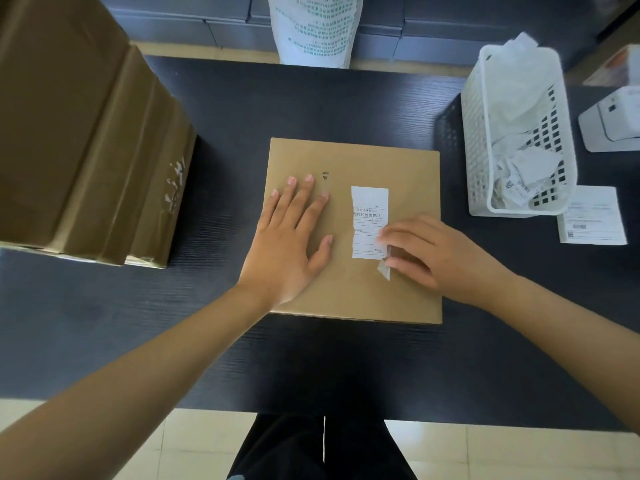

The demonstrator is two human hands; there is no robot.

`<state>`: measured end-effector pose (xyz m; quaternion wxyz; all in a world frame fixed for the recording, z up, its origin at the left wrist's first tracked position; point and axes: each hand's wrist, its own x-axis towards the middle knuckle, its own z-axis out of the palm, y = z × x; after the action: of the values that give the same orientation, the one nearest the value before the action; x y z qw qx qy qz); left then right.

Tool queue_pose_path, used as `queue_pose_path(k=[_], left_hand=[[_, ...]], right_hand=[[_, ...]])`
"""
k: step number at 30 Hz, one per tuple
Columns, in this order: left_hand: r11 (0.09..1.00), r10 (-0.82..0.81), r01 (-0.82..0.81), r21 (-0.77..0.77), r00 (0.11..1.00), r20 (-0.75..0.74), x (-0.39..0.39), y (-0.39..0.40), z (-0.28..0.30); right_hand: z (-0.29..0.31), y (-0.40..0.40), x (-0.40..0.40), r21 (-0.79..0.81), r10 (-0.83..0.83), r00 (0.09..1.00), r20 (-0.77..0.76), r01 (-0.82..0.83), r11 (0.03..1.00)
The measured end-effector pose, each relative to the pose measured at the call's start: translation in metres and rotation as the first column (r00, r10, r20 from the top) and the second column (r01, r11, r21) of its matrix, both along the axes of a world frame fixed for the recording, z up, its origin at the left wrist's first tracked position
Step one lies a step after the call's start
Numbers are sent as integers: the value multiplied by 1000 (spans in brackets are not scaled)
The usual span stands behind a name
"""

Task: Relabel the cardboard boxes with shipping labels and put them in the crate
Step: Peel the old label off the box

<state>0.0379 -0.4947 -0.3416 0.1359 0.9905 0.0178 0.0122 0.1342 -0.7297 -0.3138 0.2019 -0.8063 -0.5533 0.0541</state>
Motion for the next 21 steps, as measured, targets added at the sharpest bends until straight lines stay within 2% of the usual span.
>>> queue_pose_path(k=[5, 8, 10, 13, 16, 21], left_hand=[[1000, -2, 2, 0, 1000, -3, 0, -1, 1], [1000, -3, 3, 11, 1000, -8, 0, -1, 2], [1000, -7, 7, 16, 1000, -12, 0, -2, 3], [1000, -12, 12, 16, 1000, -9, 0, -2, 3], [999, -18, 18, 41, 1000, -9, 0, -3, 3], [999, 2, -2, 33, 1000, -7, 1, -4, 4]], right_hand=[[0, 1, 2, 14, -4, 1000, 24, 4, 1000], [-3, 8, -1, -3, 50, 993, 112, -49, 999], [-3, 13, -5, -8, 14, 995, 101, -13, 1000], [-1, 20, -7, -32, -101, 994, -47, 100, 995], [1, 28, -5, -92, -228, 937, -265, 211, 973], [4, 38, 7, -131, -381, 851, -361, 358, 924]])
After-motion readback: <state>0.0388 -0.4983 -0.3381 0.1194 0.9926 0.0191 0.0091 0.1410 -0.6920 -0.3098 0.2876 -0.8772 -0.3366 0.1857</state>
